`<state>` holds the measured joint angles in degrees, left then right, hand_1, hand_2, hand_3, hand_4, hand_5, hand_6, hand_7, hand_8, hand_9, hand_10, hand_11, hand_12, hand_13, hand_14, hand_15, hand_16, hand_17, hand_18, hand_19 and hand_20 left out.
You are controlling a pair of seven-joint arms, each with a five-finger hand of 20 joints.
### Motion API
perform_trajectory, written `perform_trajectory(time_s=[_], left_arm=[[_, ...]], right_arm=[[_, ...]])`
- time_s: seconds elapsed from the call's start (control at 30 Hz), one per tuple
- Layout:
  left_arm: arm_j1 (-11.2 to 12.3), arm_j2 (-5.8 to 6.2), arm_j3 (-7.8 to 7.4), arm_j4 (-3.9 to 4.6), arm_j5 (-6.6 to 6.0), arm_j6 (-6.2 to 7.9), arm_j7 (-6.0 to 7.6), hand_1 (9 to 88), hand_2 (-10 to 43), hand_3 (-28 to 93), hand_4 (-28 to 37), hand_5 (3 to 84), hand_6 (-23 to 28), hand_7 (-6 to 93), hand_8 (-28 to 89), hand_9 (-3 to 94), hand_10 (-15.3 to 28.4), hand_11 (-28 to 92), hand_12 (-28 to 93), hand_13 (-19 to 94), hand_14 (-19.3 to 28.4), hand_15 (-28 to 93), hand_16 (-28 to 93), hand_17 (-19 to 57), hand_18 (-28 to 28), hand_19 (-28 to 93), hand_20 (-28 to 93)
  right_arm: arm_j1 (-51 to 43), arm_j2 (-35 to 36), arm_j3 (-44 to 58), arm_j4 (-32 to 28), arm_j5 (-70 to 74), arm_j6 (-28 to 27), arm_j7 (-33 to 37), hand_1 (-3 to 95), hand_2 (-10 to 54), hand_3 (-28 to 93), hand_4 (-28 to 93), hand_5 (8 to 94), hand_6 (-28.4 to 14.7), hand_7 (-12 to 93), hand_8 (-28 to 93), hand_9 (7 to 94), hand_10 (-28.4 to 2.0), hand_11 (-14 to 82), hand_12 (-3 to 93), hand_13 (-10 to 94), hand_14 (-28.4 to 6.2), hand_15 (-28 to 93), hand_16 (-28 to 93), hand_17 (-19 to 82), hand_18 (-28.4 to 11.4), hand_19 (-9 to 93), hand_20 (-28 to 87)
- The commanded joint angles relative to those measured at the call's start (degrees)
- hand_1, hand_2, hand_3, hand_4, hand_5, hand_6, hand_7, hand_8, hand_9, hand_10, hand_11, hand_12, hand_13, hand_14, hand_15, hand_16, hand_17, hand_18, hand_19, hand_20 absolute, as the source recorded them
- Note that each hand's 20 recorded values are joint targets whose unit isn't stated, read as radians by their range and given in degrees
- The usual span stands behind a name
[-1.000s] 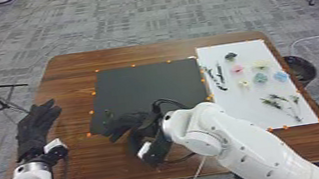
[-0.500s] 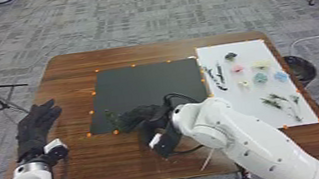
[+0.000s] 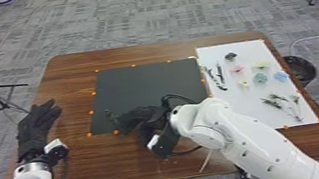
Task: Arrange flowers
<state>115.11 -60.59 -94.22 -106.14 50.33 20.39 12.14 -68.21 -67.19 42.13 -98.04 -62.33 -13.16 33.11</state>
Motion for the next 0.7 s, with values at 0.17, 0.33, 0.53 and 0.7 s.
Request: perform_trajectory(time_s=[0.17, 0.33, 0.53, 0.7], left_arm=[[-0.2, -0.55, 0.65, 0.11, -0.12, -0.8, -0.09, 23.8, 20.4, 65, -28.3, 52.0, 3.0, 14.3, -7, 52.1, 14.8, 21, 13, 43, 16.8, 16, 2, 8.8, 11.8, 11, 20], [-0.2, -0.67, 0.79, 0.1, -0.16, -0.69, -0.11, 23.7, 20.4, 65, -28.3, 52.0, 2.9, 14.2, -7, 52.1, 14.8, 21, 13, 43, 16.8, 16, 2, 8.8, 11.8, 11, 20], [0.0, -0.6, 0.5, -0.03, -0.06, -0.62, -0.11, 23.8, 20.4, 65, -28.3, 51.9, 2.9, 14.3, -7, 52.1, 14.8, 21, 13, 43, 16.7, 16, 2, 8.8, 11.8, 11, 20], [0.4, -0.61, 0.33, -0.22, -0.16, -0.26, -0.25, 23.7, 20.4, 65, -28.3, 51.9, 2.9, 14.3, -7, 52.2, 14.8, 21, 13, 43, 16.8, 16, 2, 8.8, 11.8, 11, 20]], right_arm=[[0.6, -3.0, -1.2, 1.2, 0.2, 0.5, -0.2, 18.3, 10.6, 52, -9, 47.1, -8.4, 2, -6, 45.8, -14.5, 4.9, 5.4, 86, -9.5, 44, 28, 55, -16.3, 90, 33], [0.7, -3.1, -1.2, 1.3, 0.1, 0.8, -0.3, 18.5, 10.6, 52, -9, 47.2, -8.4, 2, -6, 45.8, -14.5, 4.9, 5.4, 86, -9.5, 44, 28, 55, -16.3, 90, 33], [0.5, -1.5, 0.2, 0.5, 0.2, 1.9, -0.1, 18.6, 10.6, 52, -9, 47.2, -8.4, 2, -6, 45.8, -14.5, 4.9, 5.4, 86, -9.5, 44, 28, 55, -16.3, 90, 33], [0.1, -0.2, 0.4, -1.1, 1.3, 3.5, 0.2, 18.4, 10.5, 52, -9, 47.7, -8.3, 2, -6, 46.7, -14.5, 5.2, 5.6, 86, -9.5, 44, 28, 55, -16.4, 90, 33]])
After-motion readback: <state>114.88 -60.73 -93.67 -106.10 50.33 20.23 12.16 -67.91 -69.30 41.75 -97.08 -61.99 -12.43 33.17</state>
